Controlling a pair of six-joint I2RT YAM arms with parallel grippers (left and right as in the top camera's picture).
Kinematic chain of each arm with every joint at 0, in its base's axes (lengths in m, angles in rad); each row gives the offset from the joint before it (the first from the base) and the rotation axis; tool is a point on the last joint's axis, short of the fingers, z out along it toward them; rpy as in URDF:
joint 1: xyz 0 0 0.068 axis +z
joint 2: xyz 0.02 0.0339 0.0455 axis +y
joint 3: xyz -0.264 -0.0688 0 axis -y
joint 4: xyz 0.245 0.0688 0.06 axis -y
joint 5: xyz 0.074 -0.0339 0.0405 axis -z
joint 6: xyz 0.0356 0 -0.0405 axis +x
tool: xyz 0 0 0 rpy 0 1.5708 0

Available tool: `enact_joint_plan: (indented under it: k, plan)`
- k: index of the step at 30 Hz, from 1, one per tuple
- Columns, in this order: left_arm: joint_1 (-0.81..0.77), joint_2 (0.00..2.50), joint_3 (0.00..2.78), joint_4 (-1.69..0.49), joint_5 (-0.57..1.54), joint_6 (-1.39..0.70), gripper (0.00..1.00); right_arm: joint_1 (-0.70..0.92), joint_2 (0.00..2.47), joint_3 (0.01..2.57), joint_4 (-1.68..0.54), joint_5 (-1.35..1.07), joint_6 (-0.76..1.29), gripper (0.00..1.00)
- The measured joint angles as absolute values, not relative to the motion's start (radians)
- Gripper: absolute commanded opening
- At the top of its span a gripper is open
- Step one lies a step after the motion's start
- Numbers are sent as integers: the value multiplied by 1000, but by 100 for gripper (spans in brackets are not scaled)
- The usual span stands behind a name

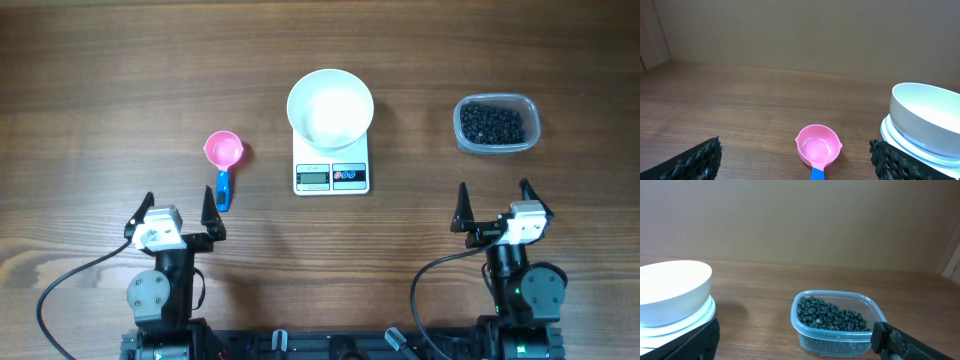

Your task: Scoop item into bowl and weigh 150g on scale

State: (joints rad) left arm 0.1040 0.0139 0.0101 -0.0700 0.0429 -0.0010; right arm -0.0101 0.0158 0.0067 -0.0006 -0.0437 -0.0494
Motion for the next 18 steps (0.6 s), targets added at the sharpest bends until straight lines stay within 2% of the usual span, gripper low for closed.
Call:
enact_joint_plan:
  k: [13,18]
  plan:
    - [104,14,10,-68,54,-6,100,-10,16,7,-1,-44,-49,100]
    - [101,14,10,-47,226,-213,100,-10,16,7,-1,-44,-49,100]
